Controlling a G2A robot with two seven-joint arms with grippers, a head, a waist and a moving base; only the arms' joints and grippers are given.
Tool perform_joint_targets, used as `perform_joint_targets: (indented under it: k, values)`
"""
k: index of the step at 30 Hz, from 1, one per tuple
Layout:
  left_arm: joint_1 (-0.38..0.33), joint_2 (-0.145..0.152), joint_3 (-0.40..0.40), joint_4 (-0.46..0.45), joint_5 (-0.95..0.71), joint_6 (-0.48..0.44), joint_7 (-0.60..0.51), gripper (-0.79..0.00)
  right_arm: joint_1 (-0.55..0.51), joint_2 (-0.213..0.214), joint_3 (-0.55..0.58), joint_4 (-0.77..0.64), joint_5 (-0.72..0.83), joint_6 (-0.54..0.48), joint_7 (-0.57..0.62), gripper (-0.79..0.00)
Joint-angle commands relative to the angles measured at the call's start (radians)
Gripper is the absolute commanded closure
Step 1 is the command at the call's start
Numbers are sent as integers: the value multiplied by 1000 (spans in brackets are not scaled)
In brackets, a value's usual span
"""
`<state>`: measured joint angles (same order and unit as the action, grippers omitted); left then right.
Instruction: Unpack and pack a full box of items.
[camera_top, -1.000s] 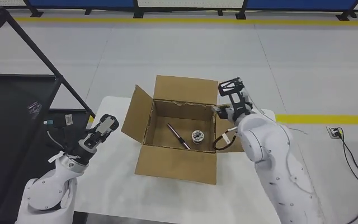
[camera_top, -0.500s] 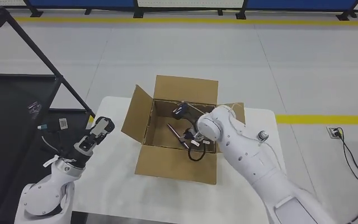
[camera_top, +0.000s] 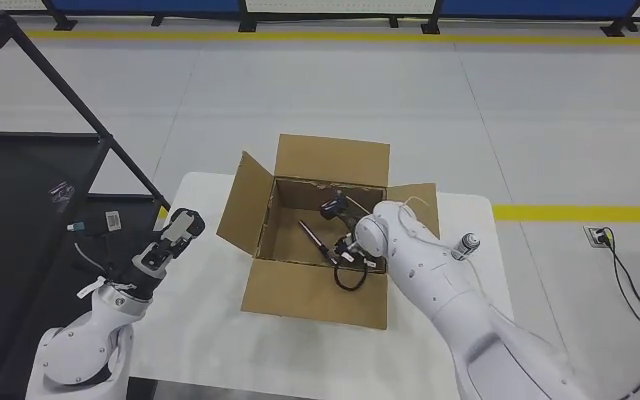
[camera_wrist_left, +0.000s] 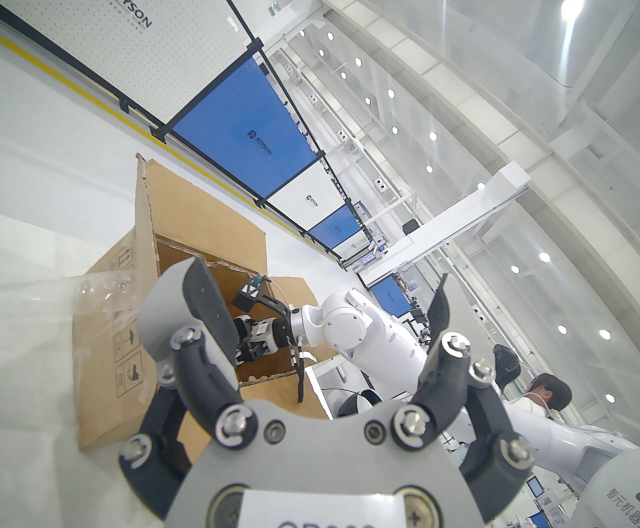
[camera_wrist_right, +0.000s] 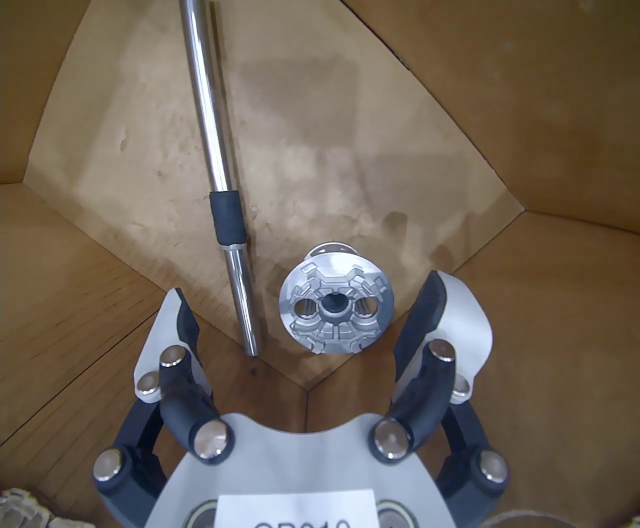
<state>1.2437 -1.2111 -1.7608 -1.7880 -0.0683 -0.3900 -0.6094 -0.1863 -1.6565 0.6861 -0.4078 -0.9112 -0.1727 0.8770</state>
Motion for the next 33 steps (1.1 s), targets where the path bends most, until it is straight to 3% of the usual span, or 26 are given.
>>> perform_joint_targets:
  k: [1,2,4,6,7,10,18,24,29,33]
  values:
    - [0,0,0,0,0,0,0,-785,6,-10,-9,22,-10,19,2,-680]
    - [0,0,0,0,0,0,0,-785,8,-16,-13,29,-13,28,3,-662]
    - [0,0,0,0,0,0,0,-785,13,-25,-15,45,-8,23,-5,-376]
    - [0,0,0,0,0,0,0,-785,20,-33,-19,62,-14,31,-9,-286]
    - [0,0,0,0,0,0,0,-785,22,-37,-20,67,-13,31,-11,-172]
    - [0,0,0,0,0,0,0,-785,31,-46,-21,82,-13,24,-15,0]
    - [0,0,0,0,0,0,0,-785,61,-50,-7,71,-8,-18,-62,0]
    - [0,0,0,0,0,0,0,-785,72,-28,13,-26,-32,-43,-65,0]
    - [0,0,0,0,0,0,0,-785,22,12,48,-220,-76,-3,-24,0]
    - [0,0,0,0,0,0,0,-785,-74,71,122,-481,-146,43,43,0]
